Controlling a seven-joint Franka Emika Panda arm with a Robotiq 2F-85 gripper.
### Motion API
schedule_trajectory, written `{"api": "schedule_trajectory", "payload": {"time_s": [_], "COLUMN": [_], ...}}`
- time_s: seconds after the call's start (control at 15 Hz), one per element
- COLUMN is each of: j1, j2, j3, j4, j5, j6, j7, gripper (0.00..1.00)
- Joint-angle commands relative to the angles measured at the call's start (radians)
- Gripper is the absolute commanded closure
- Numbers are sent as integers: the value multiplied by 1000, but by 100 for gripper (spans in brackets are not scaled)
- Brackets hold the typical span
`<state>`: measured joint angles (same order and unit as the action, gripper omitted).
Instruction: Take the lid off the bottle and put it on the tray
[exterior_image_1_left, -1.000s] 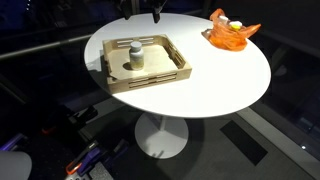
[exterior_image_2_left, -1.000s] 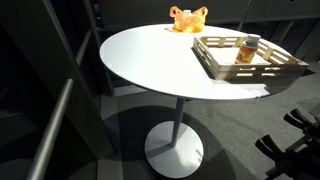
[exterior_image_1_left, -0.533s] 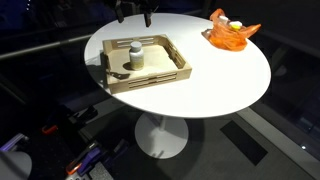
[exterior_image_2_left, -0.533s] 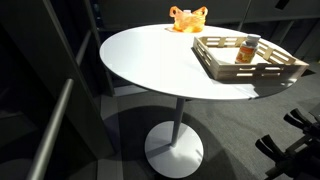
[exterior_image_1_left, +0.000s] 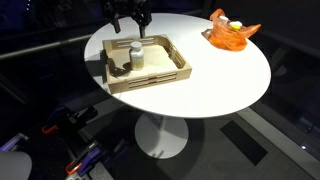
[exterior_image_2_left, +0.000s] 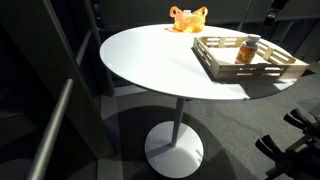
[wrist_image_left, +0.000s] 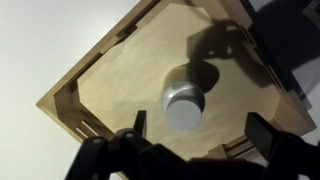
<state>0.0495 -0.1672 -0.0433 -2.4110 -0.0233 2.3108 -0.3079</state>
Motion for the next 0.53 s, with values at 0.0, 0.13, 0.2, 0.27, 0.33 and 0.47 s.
{"api": "schedule_trajectory", "payload": {"time_s": [0.0,0.13,0.2,0.27,0.33,0.47], "j1": [-9,-10,-11,-11,-12,-14], "j2": [56,79,88,97,104,117], "j3": [19,21,21,20,20,19], "j4": [35,39,40,42,44,49], "j5": [-9,-3,1,5,12,18], "j6": [-4,11,21,33,41,51], "j7": [39,40,38,36,31,28], "gripper": [0,0,0,0,0,0]}}
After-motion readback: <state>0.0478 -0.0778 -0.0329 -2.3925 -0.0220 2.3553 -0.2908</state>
